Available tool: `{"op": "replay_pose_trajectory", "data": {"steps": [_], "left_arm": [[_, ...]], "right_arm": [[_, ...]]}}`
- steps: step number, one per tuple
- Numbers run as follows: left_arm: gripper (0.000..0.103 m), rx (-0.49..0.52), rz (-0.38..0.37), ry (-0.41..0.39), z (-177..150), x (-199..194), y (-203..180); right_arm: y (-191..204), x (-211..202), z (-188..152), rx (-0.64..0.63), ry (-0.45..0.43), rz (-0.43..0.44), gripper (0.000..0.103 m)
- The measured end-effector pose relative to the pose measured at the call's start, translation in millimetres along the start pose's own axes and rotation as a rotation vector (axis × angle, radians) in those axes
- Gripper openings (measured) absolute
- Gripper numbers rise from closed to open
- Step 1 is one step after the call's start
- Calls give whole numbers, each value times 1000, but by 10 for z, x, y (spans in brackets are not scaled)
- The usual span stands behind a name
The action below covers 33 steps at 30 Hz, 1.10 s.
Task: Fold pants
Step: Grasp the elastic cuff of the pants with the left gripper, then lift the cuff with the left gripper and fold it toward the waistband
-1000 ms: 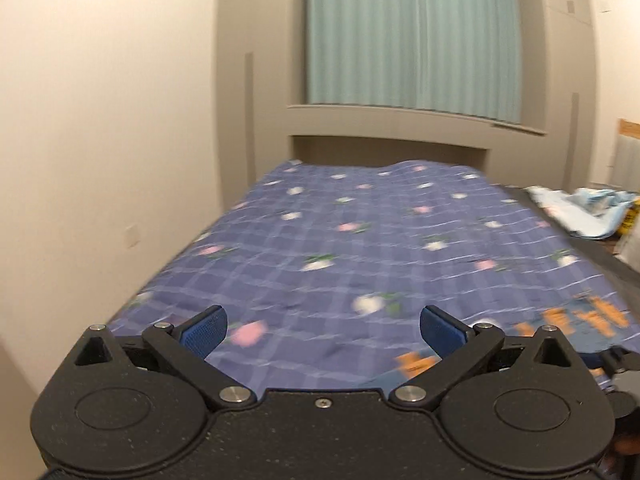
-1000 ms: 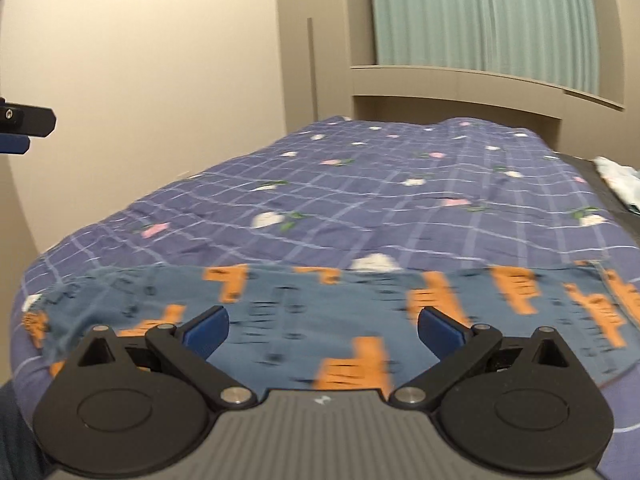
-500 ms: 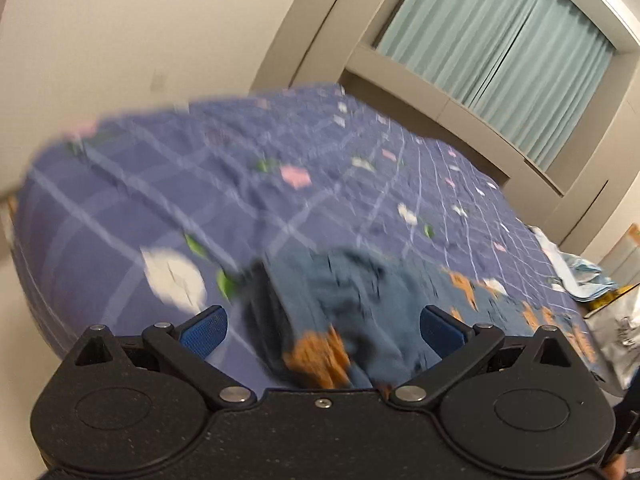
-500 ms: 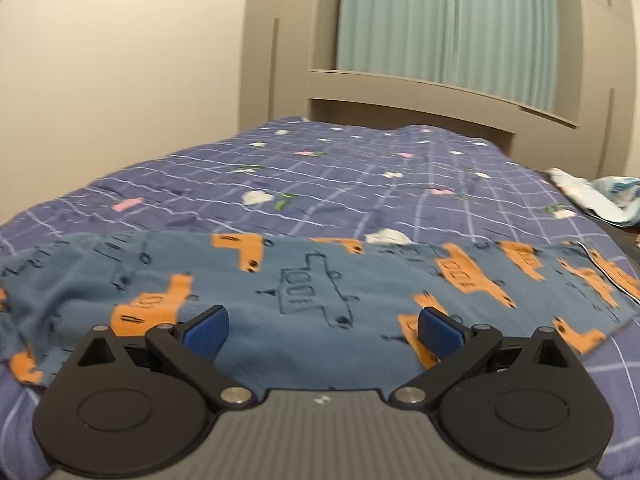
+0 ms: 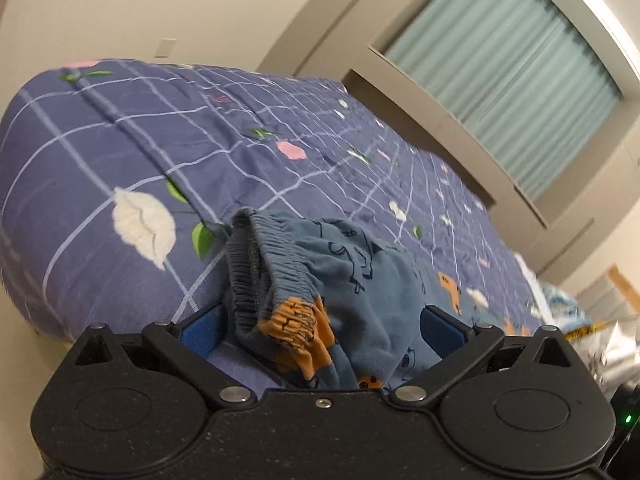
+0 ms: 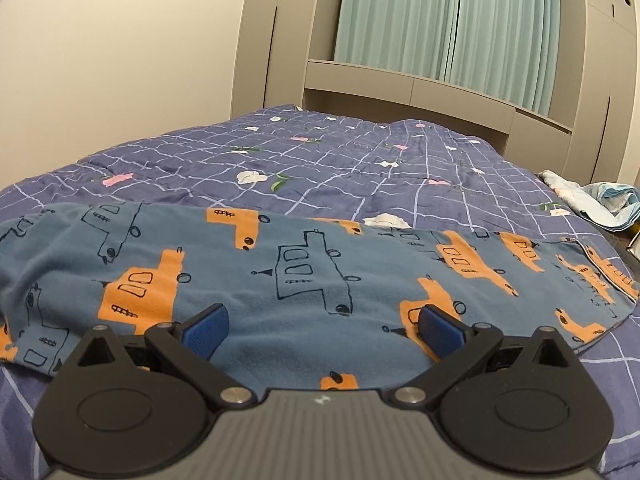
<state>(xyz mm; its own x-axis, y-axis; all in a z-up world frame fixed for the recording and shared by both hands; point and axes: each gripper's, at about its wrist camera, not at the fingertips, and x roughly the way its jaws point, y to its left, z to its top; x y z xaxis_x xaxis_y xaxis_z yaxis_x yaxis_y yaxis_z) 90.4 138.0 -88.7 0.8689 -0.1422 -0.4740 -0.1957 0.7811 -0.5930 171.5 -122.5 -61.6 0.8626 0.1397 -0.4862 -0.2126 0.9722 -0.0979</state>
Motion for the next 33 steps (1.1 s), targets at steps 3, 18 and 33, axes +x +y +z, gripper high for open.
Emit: {"op": "replay_pose_trajectory", "data": {"steps": [3, 18, 33], "left_arm": [[102, -17, -3, 4, -18, 3, -18], [54, -333, 63, -59, -73, -74, 154], [17, -151, 57, -112, 110, -270, -111]], "right_arm": [[-18, -2, -12, 9, -5, 6, 103], [-36, -5, -22, 23, -10, 20, 103], [-28, -35, 42, 10, -7, 14, 103]]}}
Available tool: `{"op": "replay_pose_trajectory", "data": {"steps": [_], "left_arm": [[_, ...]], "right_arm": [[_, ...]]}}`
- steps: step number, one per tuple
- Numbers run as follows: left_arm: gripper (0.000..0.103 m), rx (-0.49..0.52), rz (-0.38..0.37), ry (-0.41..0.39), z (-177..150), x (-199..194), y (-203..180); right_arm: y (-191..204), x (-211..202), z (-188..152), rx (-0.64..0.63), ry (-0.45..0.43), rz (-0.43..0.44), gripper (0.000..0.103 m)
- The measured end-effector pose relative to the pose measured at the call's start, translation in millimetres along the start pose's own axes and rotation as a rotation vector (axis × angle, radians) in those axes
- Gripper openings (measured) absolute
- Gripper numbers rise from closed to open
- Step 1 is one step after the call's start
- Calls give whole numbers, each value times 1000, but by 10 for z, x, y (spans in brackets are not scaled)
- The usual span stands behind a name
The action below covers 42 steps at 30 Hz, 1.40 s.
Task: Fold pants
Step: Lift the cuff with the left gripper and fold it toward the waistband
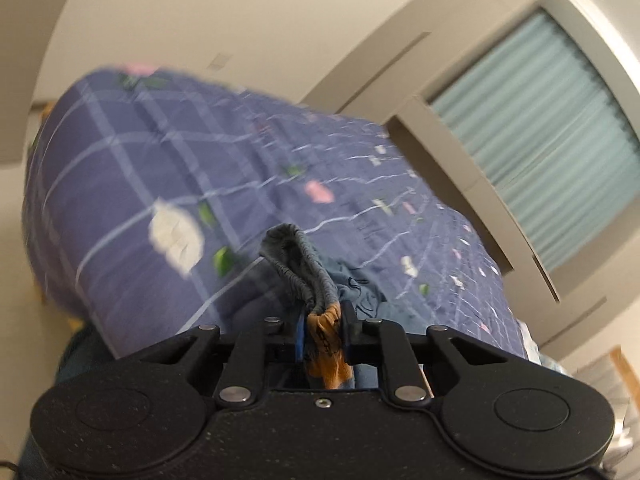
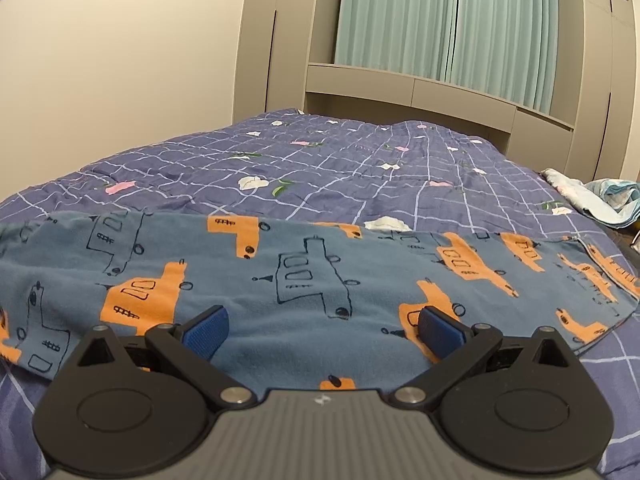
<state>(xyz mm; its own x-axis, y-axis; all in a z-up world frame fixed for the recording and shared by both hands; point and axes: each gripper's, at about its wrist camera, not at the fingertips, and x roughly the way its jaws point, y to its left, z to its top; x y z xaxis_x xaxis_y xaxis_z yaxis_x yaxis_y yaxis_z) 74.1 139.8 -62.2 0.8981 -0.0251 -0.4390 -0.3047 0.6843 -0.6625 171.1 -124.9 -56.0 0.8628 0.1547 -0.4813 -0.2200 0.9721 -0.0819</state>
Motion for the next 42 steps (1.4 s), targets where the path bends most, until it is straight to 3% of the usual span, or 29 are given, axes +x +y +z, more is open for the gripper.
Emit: {"op": "replay_pose_trajectory", "data": {"steps": [5, 8, 12, 16, 19, 20, 25, 28, 30, 32, 33, 35, 38, 42], "left_arm": [[17, 85, -21, -7, 66, -191, -111], [17, 84, 38, 36, 1, -105, -10], [20, 49, 106, 111, -78, 59, 112], [30, 58, 94, 109, -6, 45, 61], [51, 60, 74, 103, 58, 1, 24], [58, 69, 74, 94, 71, -22, -9], [74, 224, 109, 7, 170, -34, -399], [81, 353, 62, -5, 192, 131, -737], [81, 368, -1, 34, 189, 311, -874], [81, 319, -106, 134, 157, 574, -981], [81, 301, -122, 169, 137, 690, -1022], [81, 317, -91, 219, 65, 943, -1175], [82, 421, -64, 227, -55, 1251, -1399], [82, 575, 56, 223, -227, 1623, -1606]], "right_arm": [[28, -117, 96, -21, -25, 69, 103], [84, -128, 124, -46, -10, 128, 103], [164, -21, 56, -97, 48, 131, 103], [184, -13, 31, -109, 42, 135, 103], [145, -65, 40, -91, 11, 135, 103], [121, -102, 48, -82, -16, 117, 103], [-66, -182, 127, -55, -67, 20, 103], [-213, -199, 140, -49, -74, -30, 103], [-300, -209, 131, -52, -82, -75, 103], [-374, -224, 113, -65, -88, -127, 103], [-422, -238, 102, -72, -89, -153, 103], [-510, -260, 83, -76, -83, -179, 103], [-674, -267, 43, -61, -62, -208, 103], [-895, -236, -18, -21, -34, -237, 103]]}}
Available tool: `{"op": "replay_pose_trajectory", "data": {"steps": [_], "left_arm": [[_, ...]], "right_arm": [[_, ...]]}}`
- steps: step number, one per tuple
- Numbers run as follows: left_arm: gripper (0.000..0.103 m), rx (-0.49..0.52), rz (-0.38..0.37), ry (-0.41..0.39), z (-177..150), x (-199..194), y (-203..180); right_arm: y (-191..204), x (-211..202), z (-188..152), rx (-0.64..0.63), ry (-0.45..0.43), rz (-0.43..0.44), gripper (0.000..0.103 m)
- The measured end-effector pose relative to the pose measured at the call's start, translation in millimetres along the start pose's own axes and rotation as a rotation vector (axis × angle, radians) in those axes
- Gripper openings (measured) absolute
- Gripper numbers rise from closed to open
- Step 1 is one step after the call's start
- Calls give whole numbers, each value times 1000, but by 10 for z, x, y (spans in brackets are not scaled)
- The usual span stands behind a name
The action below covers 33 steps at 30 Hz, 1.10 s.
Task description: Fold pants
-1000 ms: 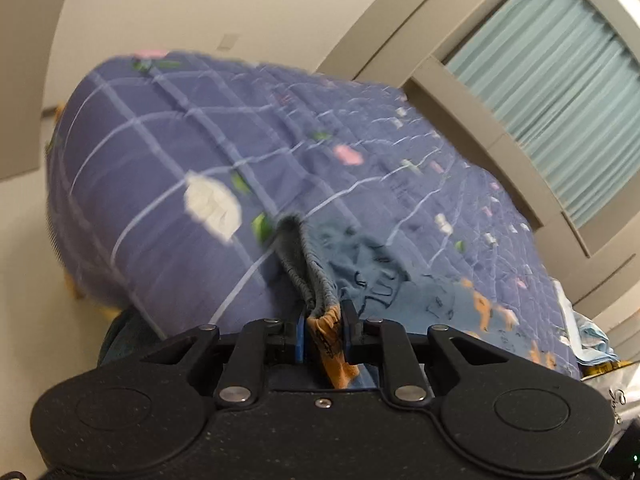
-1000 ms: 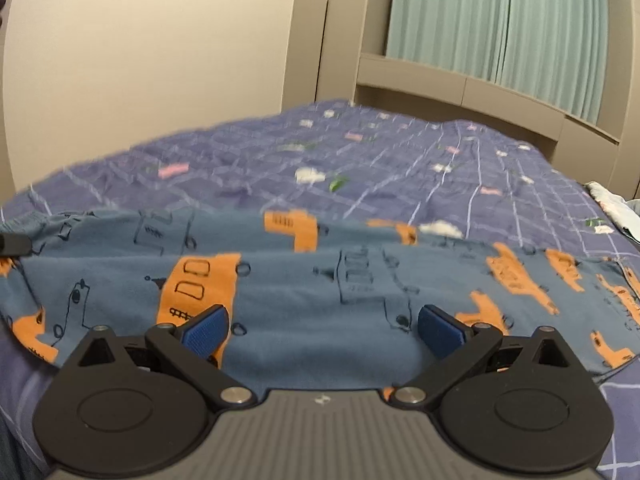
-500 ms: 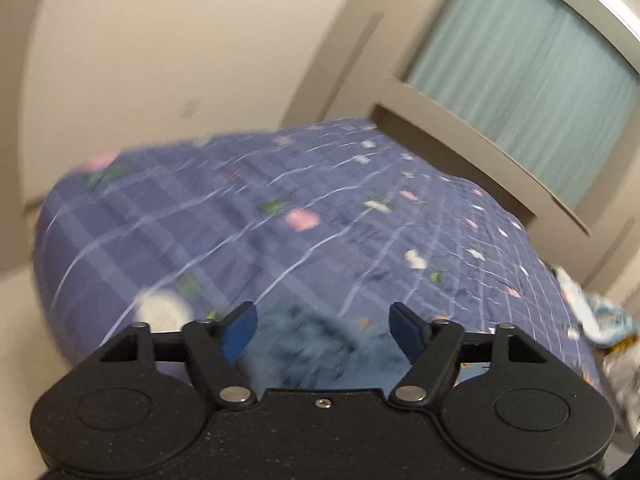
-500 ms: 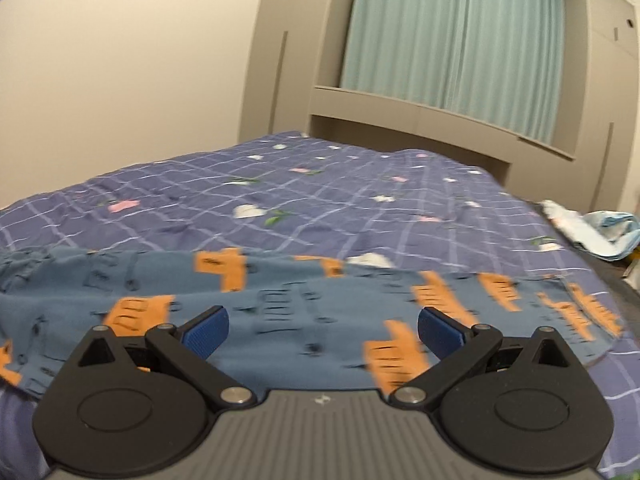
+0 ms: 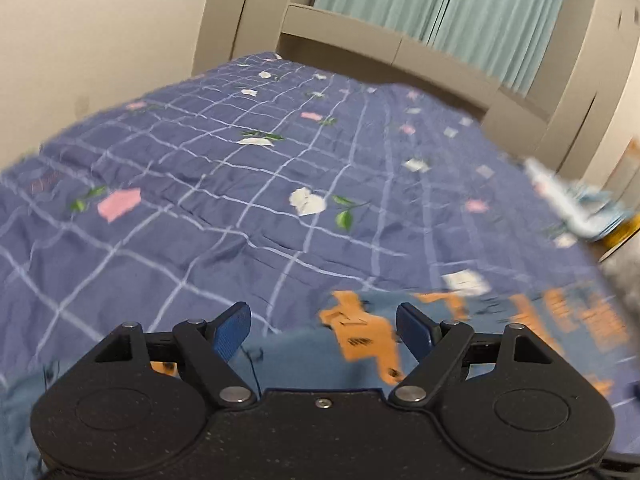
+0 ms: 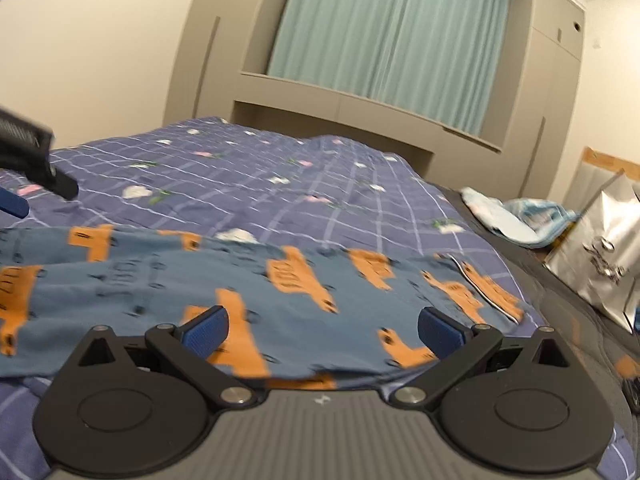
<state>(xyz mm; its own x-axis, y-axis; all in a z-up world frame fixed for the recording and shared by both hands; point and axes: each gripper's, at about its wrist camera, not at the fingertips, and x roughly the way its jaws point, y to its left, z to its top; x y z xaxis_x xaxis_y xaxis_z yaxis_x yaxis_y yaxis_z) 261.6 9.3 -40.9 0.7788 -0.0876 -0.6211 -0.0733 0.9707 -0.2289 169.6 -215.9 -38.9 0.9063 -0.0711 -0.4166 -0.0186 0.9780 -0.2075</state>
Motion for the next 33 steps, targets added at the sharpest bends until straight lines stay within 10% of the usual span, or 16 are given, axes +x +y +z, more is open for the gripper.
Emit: {"op": "replay_pose_trajectory", "data": {"steps": [20, 33], "left_arm": [[99, 80, 165, 109, 140, 533, -89], [102, 133, -57, 29, 249, 364, -1009]], "right_arm": [[-307, 180, -234, 150, 41, 78, 103], [-1417, 363, -150, 459, 92, 250, 103]]}}
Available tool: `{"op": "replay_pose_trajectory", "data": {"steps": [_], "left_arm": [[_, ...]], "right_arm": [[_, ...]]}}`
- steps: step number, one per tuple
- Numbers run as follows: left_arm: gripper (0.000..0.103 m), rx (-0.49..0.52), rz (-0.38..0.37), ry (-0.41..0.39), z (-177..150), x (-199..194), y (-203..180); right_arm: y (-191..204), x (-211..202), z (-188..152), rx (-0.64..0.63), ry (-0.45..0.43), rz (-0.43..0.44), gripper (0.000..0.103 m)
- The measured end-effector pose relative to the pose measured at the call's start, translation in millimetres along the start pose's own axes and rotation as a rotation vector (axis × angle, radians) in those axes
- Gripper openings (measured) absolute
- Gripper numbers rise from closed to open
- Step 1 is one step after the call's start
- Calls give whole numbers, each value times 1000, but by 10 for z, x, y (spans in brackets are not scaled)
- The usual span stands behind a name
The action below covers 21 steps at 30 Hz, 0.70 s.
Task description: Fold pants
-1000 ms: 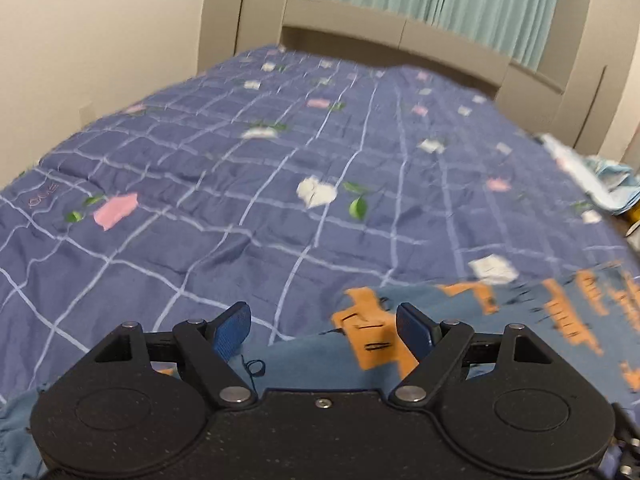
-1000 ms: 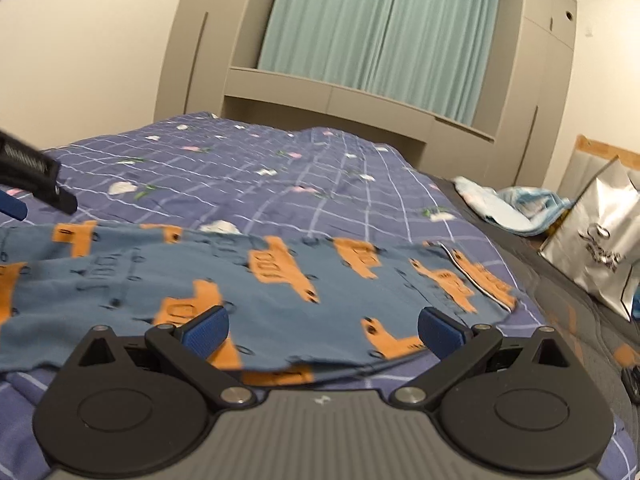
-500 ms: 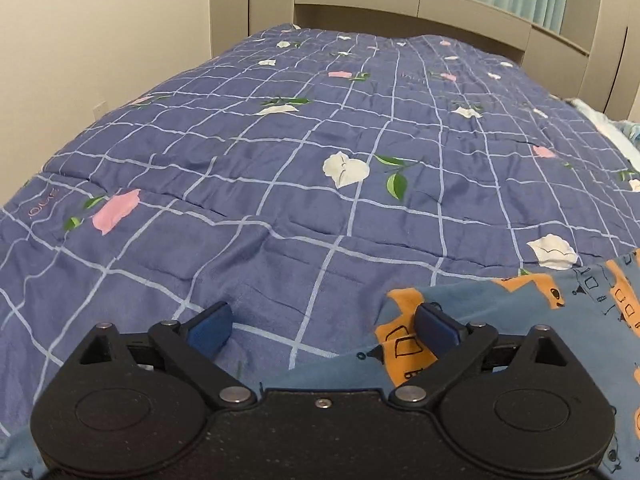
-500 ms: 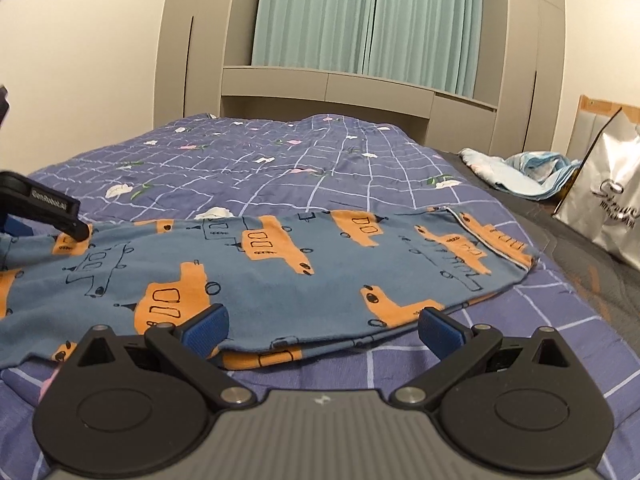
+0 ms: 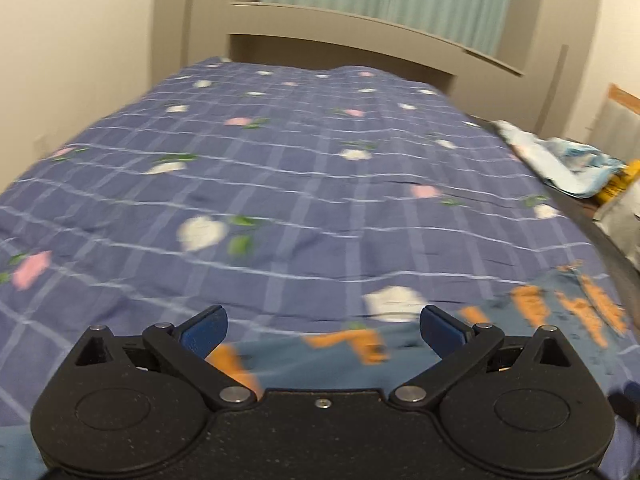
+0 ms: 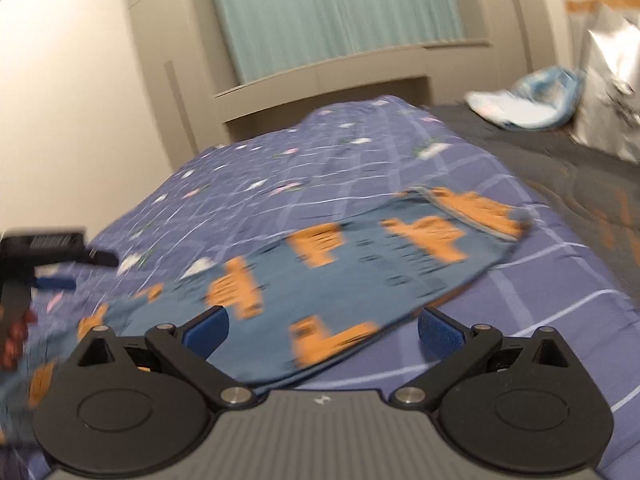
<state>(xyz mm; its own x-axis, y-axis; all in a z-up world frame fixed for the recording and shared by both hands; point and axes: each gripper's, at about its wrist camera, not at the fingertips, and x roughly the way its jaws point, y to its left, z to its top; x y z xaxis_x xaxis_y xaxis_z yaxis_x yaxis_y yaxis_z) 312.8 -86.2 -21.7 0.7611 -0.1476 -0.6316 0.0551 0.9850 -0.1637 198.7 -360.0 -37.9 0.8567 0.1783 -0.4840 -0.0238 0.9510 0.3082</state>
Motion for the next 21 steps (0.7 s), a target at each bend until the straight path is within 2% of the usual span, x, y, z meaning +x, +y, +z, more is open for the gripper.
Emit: {"op": "replay_pose_trajectory", "data": {"steps": [6, 12, 15, 18, 19, 20, 21], "left_arm": [[102, 25, -94, 33, -60, 317, -608], [102, 52, -90, 56, -138, 573, -1117], [102, 42, -92, 78, -156, 703, -1209], [102, 54, -61, 85, -174, 815, -1259], [102, 63, -45, 84, -180, 839, -1274], [102, 71, -28, 85, -183, 859, -1281], [102, 73, -17, 88, -184, 869, -1284]], "right_arm": [[-695, 83, 370, 125, 38, -2, 103], [-1125, 320, 641, 217, 78, 19, 102], [-1242, 451, 717, 223, 98, 1, 94], [-1343, 585, 725, 241, 128, -14, 84], [-1368, 615, 720, 248, 130, -18, 76], [-1396, 633, 710, 265, 128, -28, 62], [-1414, 638, 691, 291, 122, -40, 55]]}}
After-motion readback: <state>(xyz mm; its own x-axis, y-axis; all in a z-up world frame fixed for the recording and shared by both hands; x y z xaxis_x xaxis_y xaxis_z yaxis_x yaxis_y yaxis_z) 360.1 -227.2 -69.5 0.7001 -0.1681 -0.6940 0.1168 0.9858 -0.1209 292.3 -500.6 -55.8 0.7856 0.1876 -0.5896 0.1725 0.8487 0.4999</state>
